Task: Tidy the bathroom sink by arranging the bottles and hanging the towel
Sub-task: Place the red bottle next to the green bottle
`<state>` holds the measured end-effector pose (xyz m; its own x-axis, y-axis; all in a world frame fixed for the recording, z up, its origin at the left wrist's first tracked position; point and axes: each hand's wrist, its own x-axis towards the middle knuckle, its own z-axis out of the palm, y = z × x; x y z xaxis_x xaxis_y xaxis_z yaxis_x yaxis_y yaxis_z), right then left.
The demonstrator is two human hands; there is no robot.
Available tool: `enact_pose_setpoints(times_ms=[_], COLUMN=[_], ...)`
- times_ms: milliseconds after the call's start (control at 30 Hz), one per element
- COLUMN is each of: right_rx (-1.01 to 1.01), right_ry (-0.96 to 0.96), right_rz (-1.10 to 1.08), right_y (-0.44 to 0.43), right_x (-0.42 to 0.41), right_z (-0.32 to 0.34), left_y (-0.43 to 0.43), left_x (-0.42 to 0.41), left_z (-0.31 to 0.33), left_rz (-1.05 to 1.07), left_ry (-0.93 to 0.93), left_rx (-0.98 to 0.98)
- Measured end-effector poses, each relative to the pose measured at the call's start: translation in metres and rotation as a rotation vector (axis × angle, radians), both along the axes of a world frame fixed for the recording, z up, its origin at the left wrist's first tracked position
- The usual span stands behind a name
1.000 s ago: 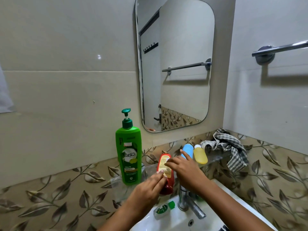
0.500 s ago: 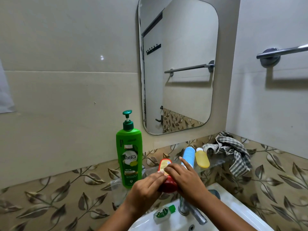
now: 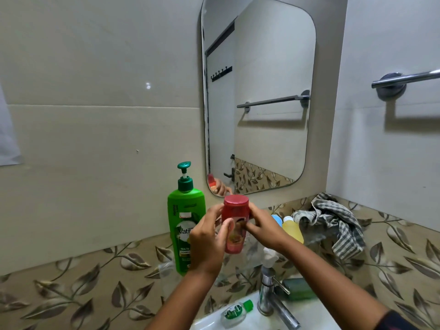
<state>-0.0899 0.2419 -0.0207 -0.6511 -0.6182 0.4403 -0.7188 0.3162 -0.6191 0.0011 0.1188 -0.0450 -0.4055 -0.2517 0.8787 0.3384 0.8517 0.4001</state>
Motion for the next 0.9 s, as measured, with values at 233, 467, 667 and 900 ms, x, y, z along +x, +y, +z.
enact_pose_setpoints(times_ms=[233, 467, 667, 900], right_rx=[-0.058, -0.117, -0.155, -0.129], right_ry=[-0.270, -0.323, -0.318, -0.324], right_rz=[0.085, 0.092, 0.072, 0.083], right_y=[-0.002, -0.006, -0.007, 0.000], right_x=[-0.013, -0.011, -0.012, -0.012], right_z=[0.010, 0.002, -0.005, -0.004], left_y=[0.007, 0.007, 0.002, 0.004], left_x=[-0.006, -0.008, -0.013, -0.009], left_z=[-0.023, -0.055, -0.070, -0.075], left_rz=[0.093, 0.144, 0.178, 0.178], left_ry=[-0.122, -0.204, -0.259, -0.200], left_rx=[-0.071, -0.181, -0.245, -0.265])
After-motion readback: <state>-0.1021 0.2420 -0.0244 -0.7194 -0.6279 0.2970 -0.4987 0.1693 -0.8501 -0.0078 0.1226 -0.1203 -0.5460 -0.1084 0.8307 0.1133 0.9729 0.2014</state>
